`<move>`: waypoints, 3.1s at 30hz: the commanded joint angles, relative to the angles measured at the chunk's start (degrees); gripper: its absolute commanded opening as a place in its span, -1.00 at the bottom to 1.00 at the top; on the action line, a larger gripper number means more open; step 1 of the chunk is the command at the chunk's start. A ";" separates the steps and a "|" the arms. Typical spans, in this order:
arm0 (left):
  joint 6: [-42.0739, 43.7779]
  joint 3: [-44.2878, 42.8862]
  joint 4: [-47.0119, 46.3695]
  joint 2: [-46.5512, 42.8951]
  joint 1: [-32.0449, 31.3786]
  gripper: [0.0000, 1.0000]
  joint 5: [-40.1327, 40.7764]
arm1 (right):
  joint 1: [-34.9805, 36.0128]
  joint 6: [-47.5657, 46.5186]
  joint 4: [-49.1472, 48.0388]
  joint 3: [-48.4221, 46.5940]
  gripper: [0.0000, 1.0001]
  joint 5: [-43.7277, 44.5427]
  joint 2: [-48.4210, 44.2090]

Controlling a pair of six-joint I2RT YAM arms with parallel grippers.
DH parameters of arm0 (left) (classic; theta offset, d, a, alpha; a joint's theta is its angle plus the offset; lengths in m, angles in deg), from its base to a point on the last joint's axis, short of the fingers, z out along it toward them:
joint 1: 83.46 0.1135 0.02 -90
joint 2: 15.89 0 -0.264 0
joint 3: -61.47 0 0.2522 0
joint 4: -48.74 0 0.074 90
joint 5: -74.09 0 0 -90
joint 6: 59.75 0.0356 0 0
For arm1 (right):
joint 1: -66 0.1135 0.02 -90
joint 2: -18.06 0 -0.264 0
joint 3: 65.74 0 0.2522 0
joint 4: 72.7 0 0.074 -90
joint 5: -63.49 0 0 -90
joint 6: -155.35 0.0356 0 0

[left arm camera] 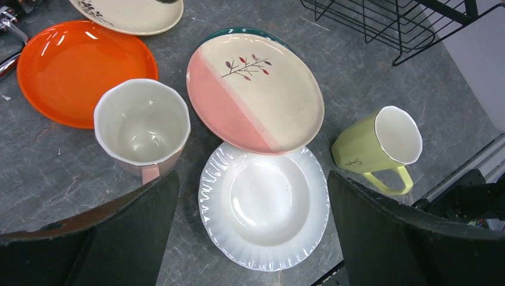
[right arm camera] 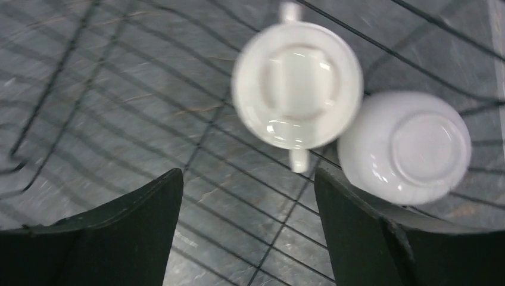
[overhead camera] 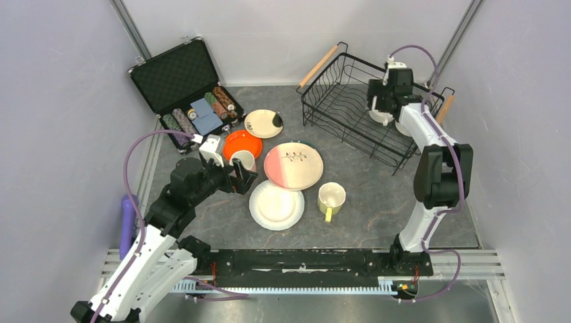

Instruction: Load the mixed dishes into the dish rack

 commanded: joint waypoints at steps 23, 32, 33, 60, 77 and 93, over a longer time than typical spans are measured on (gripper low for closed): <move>6.20 1.84 -4.10 -2.92 0.11 1.00 -7.56 | 14.40 -25.47 7.47 -3.33 0.72 -25.43 -1.45; 6.03 1.95 -3.97 -2.83 0.11 1.00 -7.67 | 14.89 -19.91 0.40 -0.22 0.67 -11.73 -7.06; 6.03 1.87 -3.92 -2.77 0.12 1.00 -7.64 | 14.89 -17.44 0.09 -0.40 0.66 -7.19 -7.80; 6.02 1.58 -4.09 -1.44 0.18 1.00 -8.17 | 18.92 -26.22 1.84 6.13 0.29 -15.52 -7.55; 5.85 1.69 -3.53 -2.31 0.12 1.00 -7.55 | 23.82 -21.80 -9.87 21.64 -1.00 -4.83 -21.82; 3.91 1.41 -2.59 -0.74 0.16 1.00 -5.40 | 24.02 -21.43 -4.76 22.47 -0.36 -11.58 -27.62</move>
